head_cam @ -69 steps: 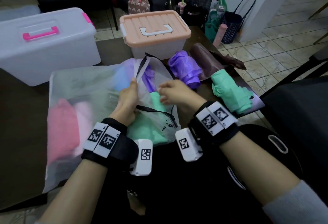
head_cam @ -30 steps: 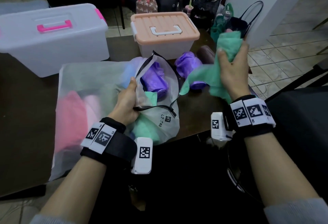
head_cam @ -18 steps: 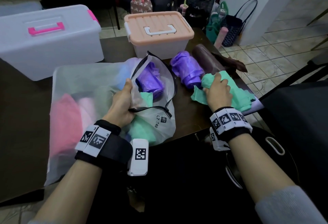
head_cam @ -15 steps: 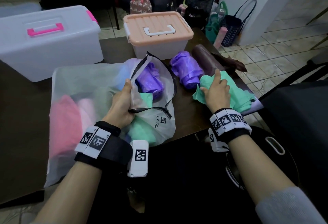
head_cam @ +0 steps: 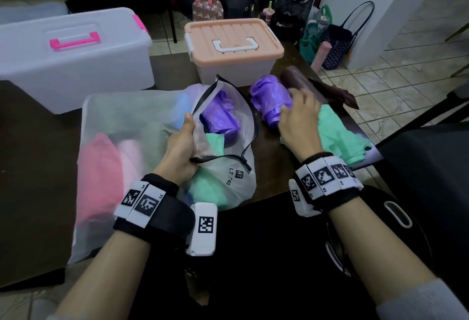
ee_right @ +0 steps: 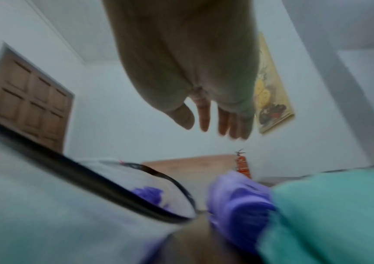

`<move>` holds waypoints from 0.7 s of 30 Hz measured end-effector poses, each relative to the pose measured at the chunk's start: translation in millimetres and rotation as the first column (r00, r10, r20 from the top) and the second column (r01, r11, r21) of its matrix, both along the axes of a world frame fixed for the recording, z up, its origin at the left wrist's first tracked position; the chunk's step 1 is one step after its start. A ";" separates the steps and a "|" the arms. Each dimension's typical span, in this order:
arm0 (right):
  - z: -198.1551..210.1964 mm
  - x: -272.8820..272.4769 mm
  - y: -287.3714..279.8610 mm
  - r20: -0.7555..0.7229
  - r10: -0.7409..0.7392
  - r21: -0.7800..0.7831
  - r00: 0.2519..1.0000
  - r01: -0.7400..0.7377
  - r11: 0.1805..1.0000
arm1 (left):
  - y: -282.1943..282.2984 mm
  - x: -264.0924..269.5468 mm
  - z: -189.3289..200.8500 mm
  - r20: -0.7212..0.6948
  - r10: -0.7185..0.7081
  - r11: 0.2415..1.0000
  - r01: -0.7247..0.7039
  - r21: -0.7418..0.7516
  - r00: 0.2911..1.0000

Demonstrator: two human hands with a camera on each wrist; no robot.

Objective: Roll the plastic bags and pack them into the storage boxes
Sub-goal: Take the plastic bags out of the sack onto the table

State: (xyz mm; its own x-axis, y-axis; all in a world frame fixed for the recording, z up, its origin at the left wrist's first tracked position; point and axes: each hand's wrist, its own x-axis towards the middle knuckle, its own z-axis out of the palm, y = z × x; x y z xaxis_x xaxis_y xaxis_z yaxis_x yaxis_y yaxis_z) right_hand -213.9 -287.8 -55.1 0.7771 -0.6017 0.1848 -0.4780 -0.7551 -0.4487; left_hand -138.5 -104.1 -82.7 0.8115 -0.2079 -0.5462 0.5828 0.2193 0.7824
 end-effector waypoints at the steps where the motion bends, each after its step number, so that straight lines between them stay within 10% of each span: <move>1: 8.2 11.0 10.3 0.065 0.073 0.036 0.995 -0.075 0.997 | 0.0 -0.6 0.9 -0.001 -0.001 1.000 0.001 0.003 1.000; 10: 0.1 95.8 61.5 -0.441 0.398 0.376 0.804 -0.237 0.896 | 1.4 -2.8 5.0 0.010 0.014 1.000 -0.014 0.001 1.000; 21: 6.7 96.0 39.7 -0.405 0.264 0.424 0.875 -0.076 0.902 | 1.2 -4.0 7.0 0.033 0.031 1.000 -0.031 -0.004 0.999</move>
State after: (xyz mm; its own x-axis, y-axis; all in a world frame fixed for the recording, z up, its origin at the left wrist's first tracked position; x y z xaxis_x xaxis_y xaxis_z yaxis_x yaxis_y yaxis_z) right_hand -117.9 -248.1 -48.4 0.8144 -0.4004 -0.4200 -0.5749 -0.6549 -0.4905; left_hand -142.5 -102.8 -75.7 0.8352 -0.1845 -0.5180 0.5494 0.2393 0.8006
